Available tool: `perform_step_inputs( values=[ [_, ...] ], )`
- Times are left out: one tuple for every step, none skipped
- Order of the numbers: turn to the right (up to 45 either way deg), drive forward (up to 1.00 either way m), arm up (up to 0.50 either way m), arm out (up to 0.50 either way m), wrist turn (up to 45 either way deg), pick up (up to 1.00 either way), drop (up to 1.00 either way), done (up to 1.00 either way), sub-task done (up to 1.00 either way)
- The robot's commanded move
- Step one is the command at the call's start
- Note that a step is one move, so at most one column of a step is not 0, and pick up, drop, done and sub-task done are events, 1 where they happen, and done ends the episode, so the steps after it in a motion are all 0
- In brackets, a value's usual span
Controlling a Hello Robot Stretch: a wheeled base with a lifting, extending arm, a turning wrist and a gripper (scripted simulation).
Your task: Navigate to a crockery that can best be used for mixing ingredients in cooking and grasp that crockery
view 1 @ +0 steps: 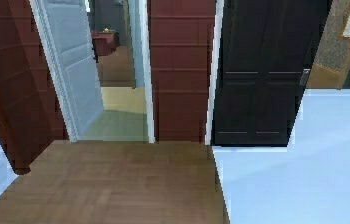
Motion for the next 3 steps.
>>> perform_step_inputs(
  values=[
    [-45.0,0.00,0.00,0.00,0.0,0.00,0.00,0.00,0.00],
    [-45.0,0.00,0.00,0.00,0.0,0.00,0.00,0.00,0.00],
    [-45.0,0.00,0.00,0.00,0.0,0.00,0.00,0.00,0.00]
  ],
)
